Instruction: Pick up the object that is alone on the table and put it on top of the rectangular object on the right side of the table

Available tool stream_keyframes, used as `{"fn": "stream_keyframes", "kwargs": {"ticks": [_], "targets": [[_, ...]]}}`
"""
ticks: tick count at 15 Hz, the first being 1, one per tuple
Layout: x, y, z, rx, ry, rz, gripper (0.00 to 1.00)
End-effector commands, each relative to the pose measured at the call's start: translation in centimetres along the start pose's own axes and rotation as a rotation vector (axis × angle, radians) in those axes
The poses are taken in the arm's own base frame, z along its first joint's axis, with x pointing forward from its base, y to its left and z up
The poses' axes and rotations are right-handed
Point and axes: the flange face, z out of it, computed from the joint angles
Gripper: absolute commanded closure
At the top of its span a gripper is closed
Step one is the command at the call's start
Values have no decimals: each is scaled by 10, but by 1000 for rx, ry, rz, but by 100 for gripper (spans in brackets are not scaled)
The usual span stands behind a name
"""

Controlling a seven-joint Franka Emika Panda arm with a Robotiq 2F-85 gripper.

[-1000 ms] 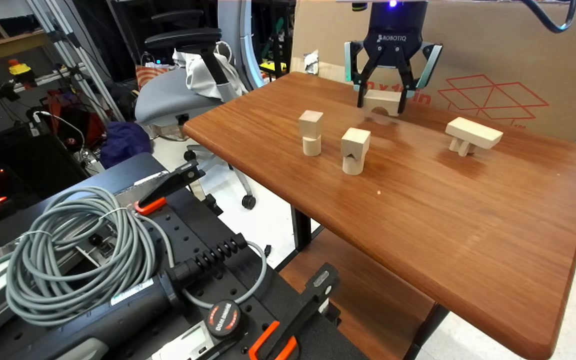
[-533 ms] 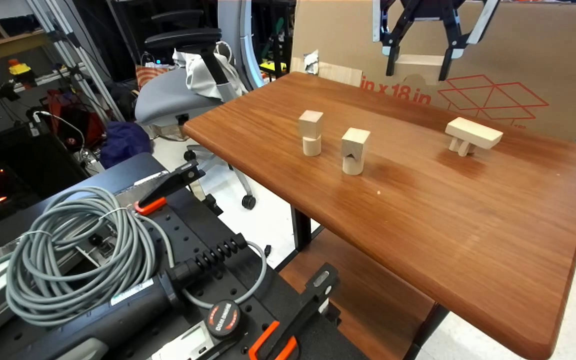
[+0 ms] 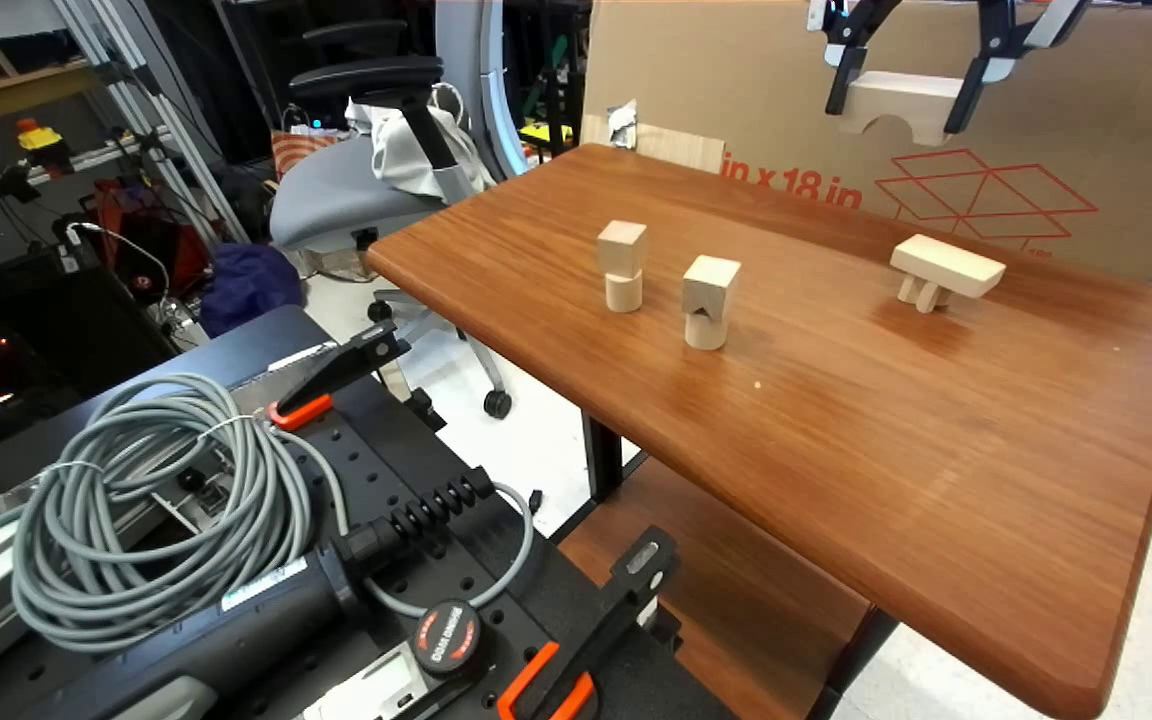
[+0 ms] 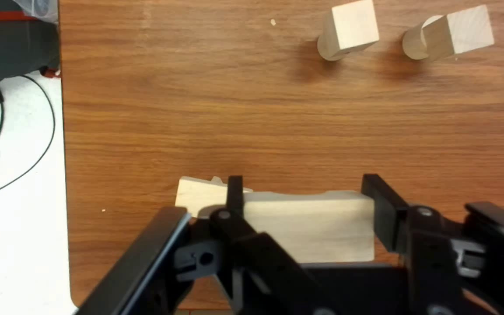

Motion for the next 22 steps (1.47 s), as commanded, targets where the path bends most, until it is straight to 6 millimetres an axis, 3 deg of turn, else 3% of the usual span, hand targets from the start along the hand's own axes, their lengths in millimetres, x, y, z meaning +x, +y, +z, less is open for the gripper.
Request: {"fn": "stream_keyframes", "kwargs": {"ticks": [1, 8, 22], "targets": [[13, 15, 2, 54, -21, 72, 58], [25, 41, 26, 47, -25, 196, 58], [40, 58, 49, 10, -36, 288, 58]]}}
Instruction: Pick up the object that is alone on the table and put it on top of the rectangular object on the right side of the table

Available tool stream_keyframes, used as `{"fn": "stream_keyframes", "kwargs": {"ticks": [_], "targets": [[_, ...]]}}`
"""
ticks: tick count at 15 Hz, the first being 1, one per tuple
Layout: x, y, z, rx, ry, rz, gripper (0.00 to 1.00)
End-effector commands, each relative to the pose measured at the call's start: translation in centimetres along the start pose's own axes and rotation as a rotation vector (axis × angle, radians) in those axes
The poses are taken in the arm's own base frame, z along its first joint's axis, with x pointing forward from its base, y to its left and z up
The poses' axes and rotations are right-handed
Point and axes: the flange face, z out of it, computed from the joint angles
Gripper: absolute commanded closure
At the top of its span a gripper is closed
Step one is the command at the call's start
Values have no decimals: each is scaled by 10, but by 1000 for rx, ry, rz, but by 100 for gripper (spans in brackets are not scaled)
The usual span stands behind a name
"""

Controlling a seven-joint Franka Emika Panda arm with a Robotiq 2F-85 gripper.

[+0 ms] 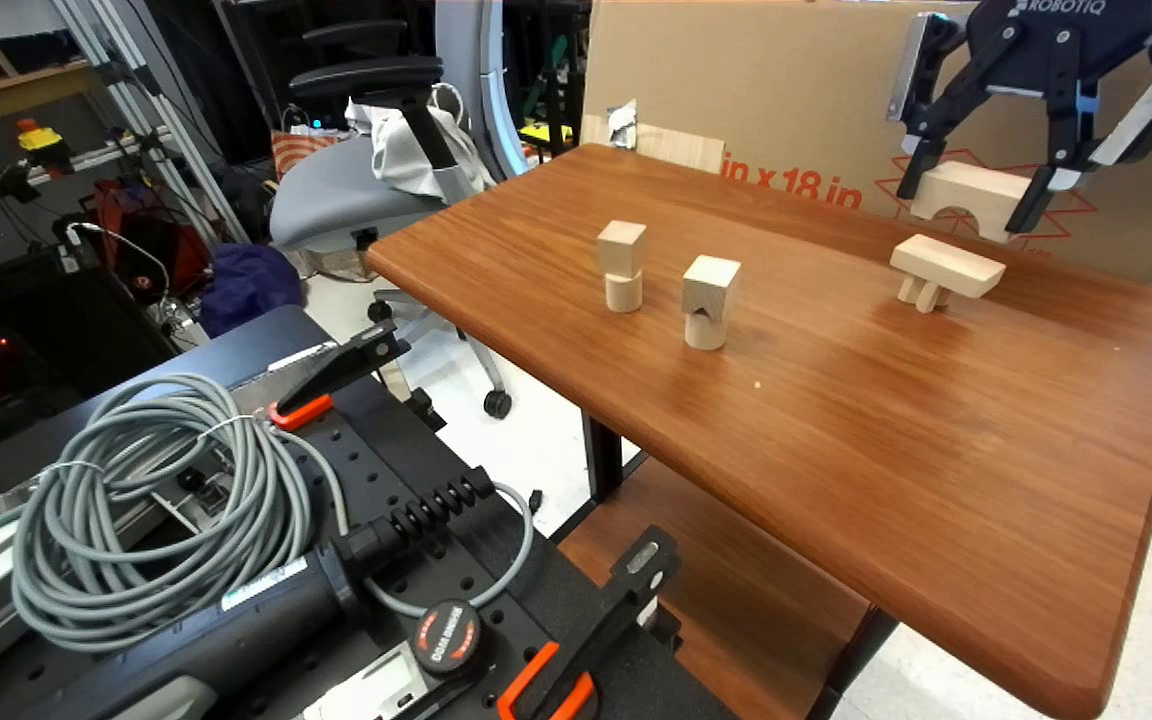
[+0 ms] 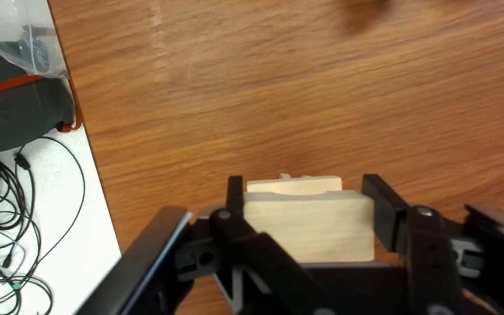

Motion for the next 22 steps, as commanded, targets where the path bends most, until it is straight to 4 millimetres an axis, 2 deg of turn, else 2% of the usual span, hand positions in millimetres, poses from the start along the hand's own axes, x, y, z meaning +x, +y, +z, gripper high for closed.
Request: {"fn": "stream_keyframes", "kwargs": {"ticks": [1, 8, 22], "targets": [[13, 0, 4, -12, -4, 21, 58], [21, -5, 17, -23, -21, 26, 58], [15, -6, 17, -10, -21, 21, 58]]}}
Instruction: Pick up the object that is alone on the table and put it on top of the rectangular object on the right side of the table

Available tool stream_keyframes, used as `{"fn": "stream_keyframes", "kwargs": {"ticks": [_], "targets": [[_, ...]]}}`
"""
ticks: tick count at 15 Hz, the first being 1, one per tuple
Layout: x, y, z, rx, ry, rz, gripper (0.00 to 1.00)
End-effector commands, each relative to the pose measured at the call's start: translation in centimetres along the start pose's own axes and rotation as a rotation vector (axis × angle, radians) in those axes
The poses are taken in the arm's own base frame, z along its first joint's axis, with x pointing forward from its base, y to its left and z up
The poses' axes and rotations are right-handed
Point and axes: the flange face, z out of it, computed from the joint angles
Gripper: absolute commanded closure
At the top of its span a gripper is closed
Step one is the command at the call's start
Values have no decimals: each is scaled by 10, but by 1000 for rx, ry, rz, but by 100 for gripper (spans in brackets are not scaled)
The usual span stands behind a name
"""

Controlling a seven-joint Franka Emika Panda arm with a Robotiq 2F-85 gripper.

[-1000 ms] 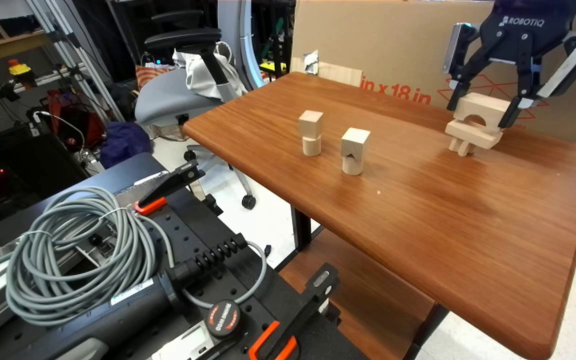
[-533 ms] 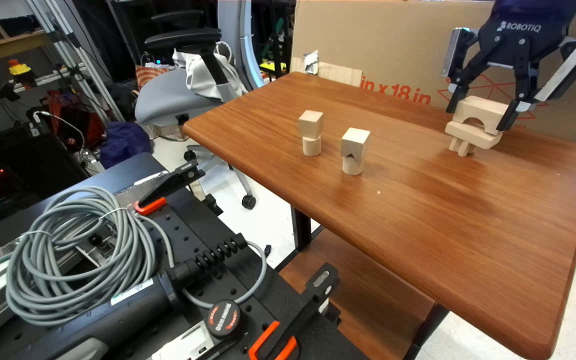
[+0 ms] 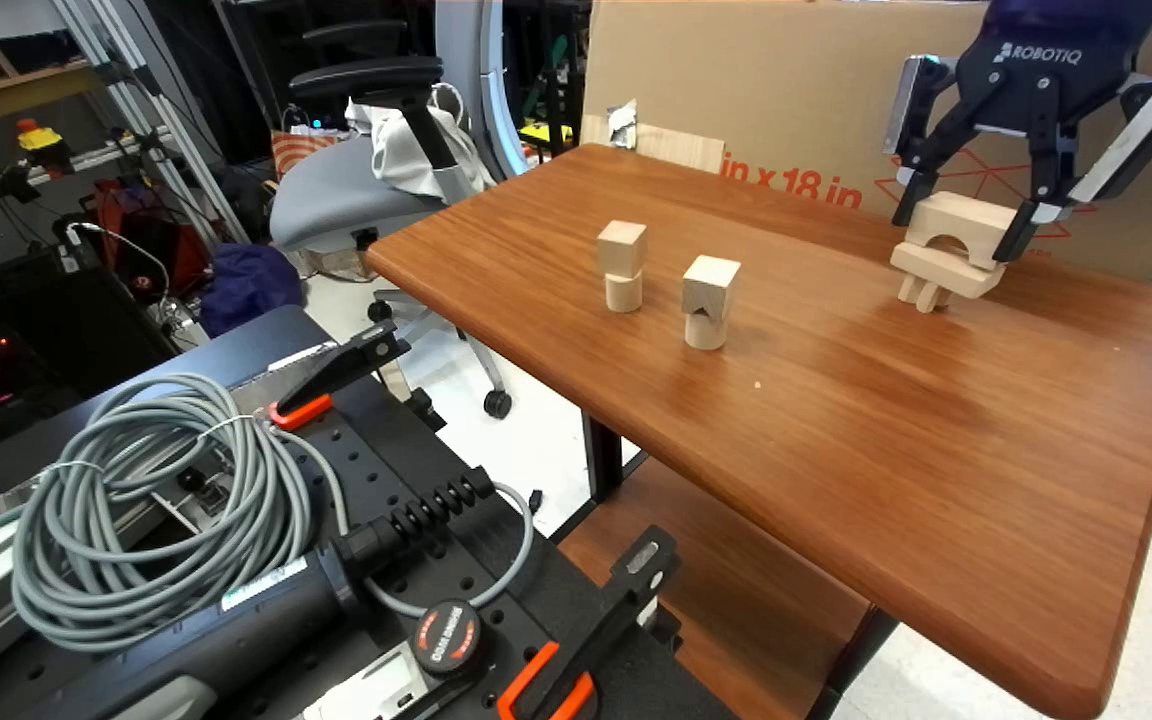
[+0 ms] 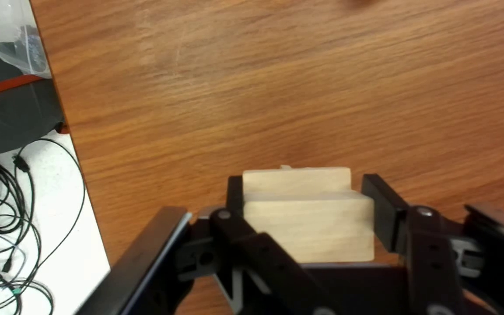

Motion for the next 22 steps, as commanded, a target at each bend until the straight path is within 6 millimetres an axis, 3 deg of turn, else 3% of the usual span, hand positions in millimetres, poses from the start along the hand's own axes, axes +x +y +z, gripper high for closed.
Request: {"fn": "stream_keyframes", "kwargs": {"ticks": [1, 7, 8, 10, 16, 22], "targets": [[-2, -2, -3, -1, -17, 5, 58], [-4, -2, 0, 10, -39, 12, 58], [-5, -2, 1, 13, -44, 16, 8], [-6, -1, 0, 19, -47, 21, 2], [-11, -1, -9, 24, -33, 9, 0], [-55, -5, -44, -23, 42, -157, 0]]}}
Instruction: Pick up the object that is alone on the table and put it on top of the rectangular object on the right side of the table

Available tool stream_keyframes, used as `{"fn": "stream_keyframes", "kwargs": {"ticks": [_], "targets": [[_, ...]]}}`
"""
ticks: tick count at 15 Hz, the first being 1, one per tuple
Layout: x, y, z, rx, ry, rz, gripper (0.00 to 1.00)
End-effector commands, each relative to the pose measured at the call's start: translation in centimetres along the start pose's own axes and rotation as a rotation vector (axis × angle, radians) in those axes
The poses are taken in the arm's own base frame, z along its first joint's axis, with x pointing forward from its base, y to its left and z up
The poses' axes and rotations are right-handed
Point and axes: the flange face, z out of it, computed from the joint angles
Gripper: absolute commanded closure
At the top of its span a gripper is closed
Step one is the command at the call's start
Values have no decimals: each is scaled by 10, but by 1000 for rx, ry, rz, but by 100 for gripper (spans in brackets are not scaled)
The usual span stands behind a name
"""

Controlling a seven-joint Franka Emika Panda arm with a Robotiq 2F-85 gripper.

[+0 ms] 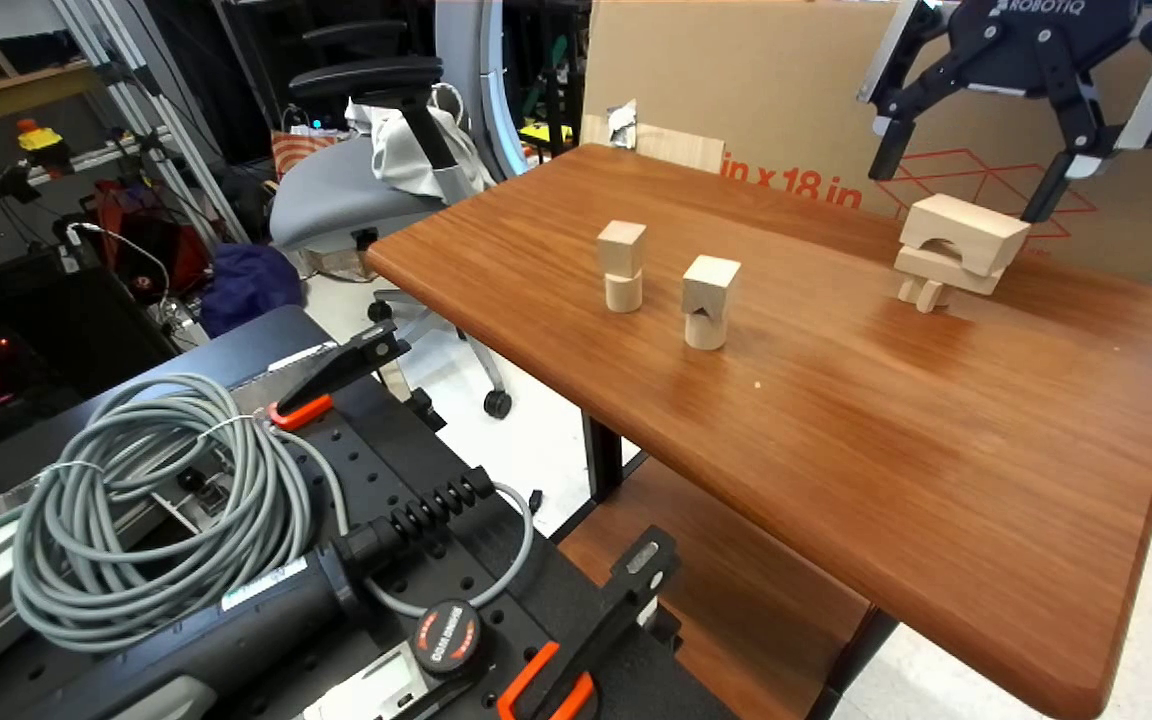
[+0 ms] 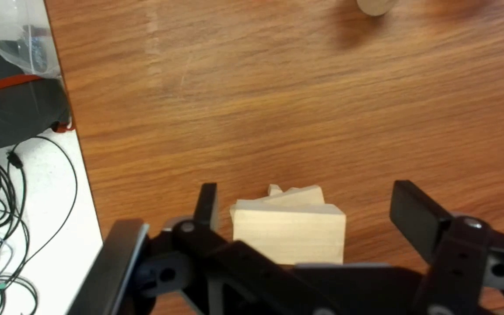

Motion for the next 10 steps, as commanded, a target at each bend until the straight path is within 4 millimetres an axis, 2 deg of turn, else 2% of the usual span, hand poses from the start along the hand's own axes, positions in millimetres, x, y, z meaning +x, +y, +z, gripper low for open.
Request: {"fn": "stream_keyframes", "kwargs": {"ticks": [1, 4, 7, 8, 9, 10], "targets": [[-41, -6, -28, -43, 73, -125, 0], [-62, -13, -39, -75, 136, -215, 0], [-76, -16, -38, -68, 152, -225, 0], [-78, -14, -37, -48, 166, -193, 0], [-63, -15, -36, -62, 137, -202, 0], [-66, -15, -35, -60, 140, -201, 0]]}}
